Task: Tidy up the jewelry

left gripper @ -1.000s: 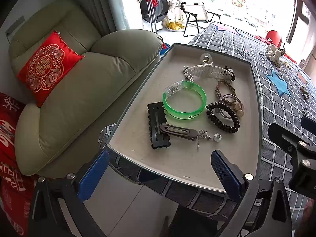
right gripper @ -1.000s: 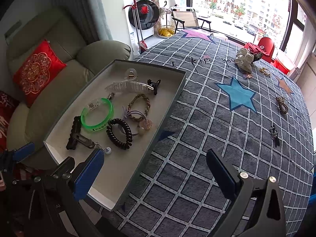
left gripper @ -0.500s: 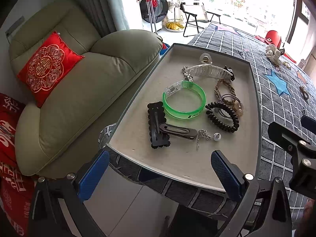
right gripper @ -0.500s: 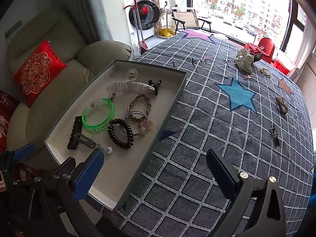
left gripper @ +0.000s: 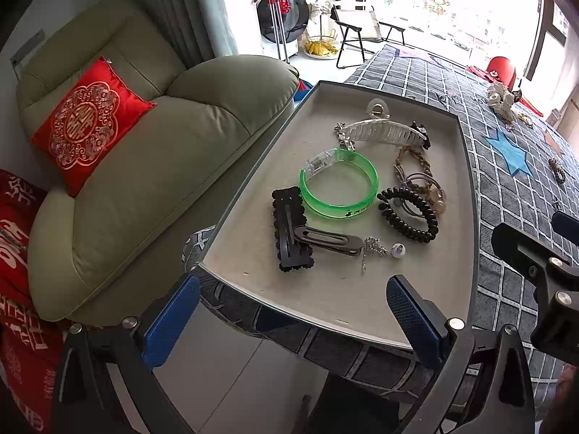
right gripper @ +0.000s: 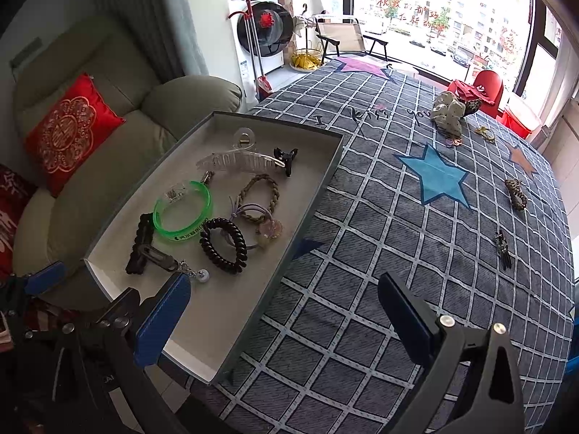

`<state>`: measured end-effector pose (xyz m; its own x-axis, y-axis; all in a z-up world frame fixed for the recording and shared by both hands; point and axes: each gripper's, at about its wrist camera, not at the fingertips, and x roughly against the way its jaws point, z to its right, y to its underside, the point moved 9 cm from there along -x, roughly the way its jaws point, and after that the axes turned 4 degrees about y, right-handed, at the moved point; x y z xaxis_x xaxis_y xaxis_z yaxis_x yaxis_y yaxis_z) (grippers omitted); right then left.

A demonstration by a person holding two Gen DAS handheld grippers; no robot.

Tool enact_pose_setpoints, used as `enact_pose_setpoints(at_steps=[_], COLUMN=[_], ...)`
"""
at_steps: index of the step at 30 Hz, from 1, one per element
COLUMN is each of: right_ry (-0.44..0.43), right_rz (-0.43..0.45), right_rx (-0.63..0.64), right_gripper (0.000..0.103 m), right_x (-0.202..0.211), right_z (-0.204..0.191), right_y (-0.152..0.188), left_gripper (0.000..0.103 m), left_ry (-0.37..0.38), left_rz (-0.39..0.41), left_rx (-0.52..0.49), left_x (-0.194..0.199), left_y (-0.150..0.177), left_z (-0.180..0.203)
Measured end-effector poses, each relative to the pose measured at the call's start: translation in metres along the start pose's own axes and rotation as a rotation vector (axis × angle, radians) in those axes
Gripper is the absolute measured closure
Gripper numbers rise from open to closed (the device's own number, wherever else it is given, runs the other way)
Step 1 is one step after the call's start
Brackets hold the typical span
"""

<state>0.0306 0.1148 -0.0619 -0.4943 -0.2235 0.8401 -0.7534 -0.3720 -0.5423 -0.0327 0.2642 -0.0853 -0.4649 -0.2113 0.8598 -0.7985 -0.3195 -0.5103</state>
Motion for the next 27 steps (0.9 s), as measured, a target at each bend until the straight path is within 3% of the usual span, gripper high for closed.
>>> enact_pose_setpoints(at_steps=[27], right_ry=[0.000], right_rz=[0.002], right_rx=[0.000], right_gripper=[0.000], right_x=[0.0025], right_z=[-0.0007], right_y=[0.0002], left_gripper=[0.000], left_ry=[-0.008], left_rz=[0.002], left_rx=[-0.002], left_x=[0.0003], left_y=[-0.0009], left_z=[-0.0024])
